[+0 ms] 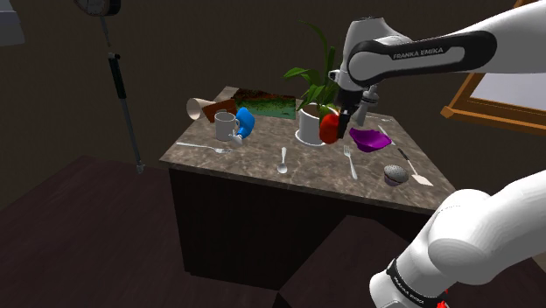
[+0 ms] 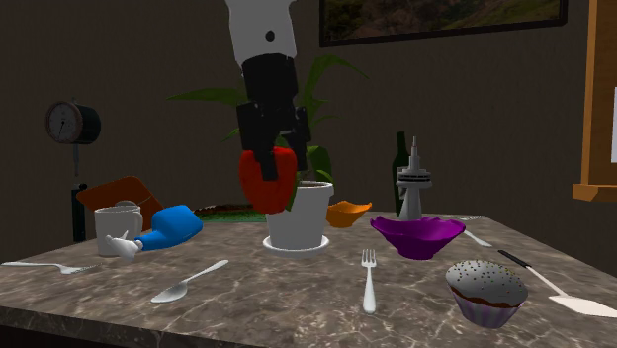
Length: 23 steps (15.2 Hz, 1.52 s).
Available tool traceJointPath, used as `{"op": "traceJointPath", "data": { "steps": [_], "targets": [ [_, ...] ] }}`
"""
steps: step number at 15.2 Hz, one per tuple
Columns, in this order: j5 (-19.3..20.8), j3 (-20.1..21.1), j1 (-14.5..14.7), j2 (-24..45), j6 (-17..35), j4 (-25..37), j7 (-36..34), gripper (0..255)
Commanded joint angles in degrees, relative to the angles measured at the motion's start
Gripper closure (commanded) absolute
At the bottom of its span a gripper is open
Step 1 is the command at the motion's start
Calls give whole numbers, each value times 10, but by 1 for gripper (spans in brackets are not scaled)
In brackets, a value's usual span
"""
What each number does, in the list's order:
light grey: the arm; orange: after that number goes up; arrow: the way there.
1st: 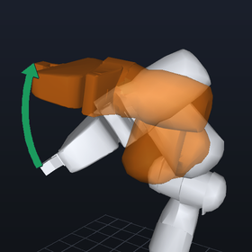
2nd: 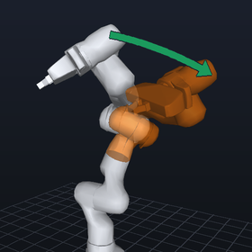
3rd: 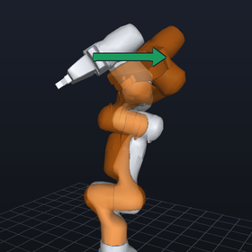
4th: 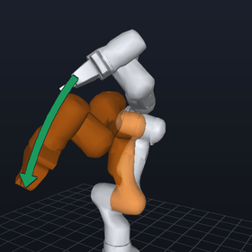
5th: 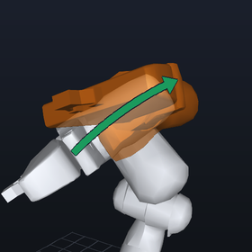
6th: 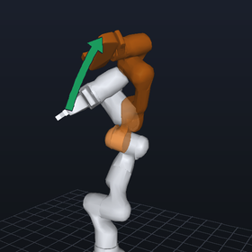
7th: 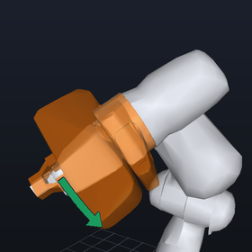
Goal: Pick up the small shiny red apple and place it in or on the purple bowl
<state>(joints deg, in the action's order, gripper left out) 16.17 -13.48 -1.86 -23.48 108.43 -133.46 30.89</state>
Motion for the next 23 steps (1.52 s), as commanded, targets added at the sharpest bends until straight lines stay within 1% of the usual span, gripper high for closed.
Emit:
{"op": "traceJointPath", "data": {
  "steps": [1,3,9,14,19,23],
  "targets": [
    [-2,3,1,-2,-15,13,0,255],
    [-4,4,2,-4,-29,25,3,255],
    [16,-59,-29,25,-13,58,88,255],
    [17,-112,-50,67,1,102,163,255],
    [0,-166,-68,125,14,162,244,255],
    [-32,-206,-85,186,21,222,315,255]
  ]
}}
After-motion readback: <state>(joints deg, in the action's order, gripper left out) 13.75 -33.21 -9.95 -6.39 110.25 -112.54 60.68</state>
